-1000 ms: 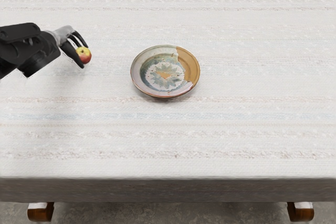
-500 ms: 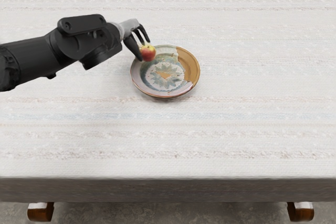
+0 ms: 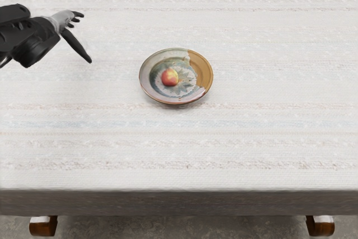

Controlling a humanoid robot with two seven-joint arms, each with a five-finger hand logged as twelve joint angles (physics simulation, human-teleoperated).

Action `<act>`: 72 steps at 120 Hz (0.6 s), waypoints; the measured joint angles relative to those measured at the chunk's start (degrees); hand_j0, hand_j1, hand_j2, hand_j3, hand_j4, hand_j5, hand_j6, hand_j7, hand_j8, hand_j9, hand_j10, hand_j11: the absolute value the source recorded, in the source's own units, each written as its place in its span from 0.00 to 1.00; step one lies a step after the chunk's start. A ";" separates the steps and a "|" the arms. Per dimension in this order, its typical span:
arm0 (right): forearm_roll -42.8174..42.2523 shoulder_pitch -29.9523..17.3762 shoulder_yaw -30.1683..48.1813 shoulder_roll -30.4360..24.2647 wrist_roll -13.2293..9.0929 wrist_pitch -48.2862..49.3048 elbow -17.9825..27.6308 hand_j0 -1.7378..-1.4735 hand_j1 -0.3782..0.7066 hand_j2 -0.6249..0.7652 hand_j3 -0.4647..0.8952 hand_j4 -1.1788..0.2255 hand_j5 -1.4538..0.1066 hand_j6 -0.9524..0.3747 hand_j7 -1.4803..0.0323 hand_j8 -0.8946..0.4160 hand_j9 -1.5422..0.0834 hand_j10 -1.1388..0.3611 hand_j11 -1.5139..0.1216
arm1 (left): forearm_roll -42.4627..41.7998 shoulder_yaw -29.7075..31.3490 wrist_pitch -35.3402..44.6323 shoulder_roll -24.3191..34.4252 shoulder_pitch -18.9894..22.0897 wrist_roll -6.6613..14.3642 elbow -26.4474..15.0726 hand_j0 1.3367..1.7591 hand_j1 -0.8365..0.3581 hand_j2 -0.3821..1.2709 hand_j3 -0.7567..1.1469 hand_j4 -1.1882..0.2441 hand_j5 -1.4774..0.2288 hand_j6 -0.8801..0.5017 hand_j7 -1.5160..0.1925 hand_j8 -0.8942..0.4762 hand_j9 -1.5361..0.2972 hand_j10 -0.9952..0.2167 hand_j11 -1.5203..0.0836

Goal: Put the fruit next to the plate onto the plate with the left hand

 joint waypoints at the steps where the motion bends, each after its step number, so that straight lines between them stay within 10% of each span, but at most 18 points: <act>1: 0.00 0.00 0.00 0.00 0.00 0.00 0.00 0.30 0.03 0.45 0.34 0.84 0.93 0.72 0.98 0.68 0.95 0.76 0.93 | 0.04 -0.92 0.00 0.08 0.95 -0.02 0.01 0.76 0.90 0.25 0.40 0.77 0.79 0.58 0.81 0.59 0.77 0.74 0.87; 29: 0.00 0.00 0.00 0.00 0.00 0.00 0.01 0.30 0.03 0.45 0.34 0.84 0.93 0.72 0.98 0.68 0.95 0.76 0.93 | 1.79 -17.96 -0.63 1.60 3.68 -0.26 0.14 0.76 0.96 0.24 0.40 0.81 0.84 0.62 0.86 0.63 0.82 0.80 0.92; 72: 0.00 0.00 0.00 0.00 0.00 0.00 0.01 0.30 0.03 0.45 0.34 0.84 0.93 0.72 0.98 0.68 0.95 0.76 0.93 | 1.88 -23.73 -0.84 1.48 5.43 -0.22 2.84 0.76 0.99 0.23 0.40 0.83 0.86 0.63 0.88 0.65 0.83 0.82 0.94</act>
